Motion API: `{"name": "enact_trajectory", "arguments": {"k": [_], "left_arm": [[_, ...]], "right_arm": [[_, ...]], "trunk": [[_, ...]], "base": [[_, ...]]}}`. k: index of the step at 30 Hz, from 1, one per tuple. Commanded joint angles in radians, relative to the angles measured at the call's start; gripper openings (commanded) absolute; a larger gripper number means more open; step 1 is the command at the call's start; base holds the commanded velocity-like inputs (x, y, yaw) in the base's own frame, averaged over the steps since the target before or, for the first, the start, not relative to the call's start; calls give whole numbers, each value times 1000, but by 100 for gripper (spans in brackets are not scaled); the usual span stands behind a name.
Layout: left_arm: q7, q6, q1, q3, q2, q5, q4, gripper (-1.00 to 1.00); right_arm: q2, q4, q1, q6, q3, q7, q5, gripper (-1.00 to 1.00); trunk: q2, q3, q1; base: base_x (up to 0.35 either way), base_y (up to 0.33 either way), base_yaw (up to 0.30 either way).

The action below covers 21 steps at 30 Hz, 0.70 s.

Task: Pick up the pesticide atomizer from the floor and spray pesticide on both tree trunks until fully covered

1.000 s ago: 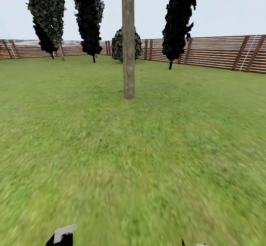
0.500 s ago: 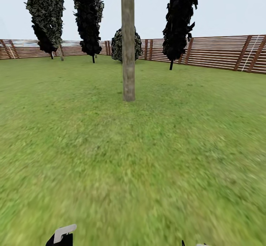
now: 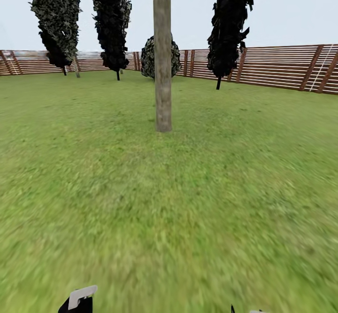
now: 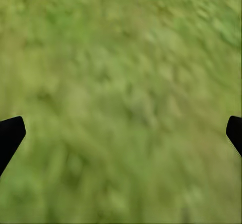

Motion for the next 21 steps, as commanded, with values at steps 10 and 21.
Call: {"name": "enact_trajectory", "arguments": {"k": [10,21], "left_arm": [[4,-3,-1,-1,0,-1,1,-100],[4,-3,-1,-1,0,-1,1,-100]], "right_arm": [[0,1,-1,-3,-5,1,1,100],[0,1,-1,-3,-5,1,1,100]], "trunk": [[0,-1,0],[0,-1,0]], "base": [[334,0,0],[334,0,0]]}}
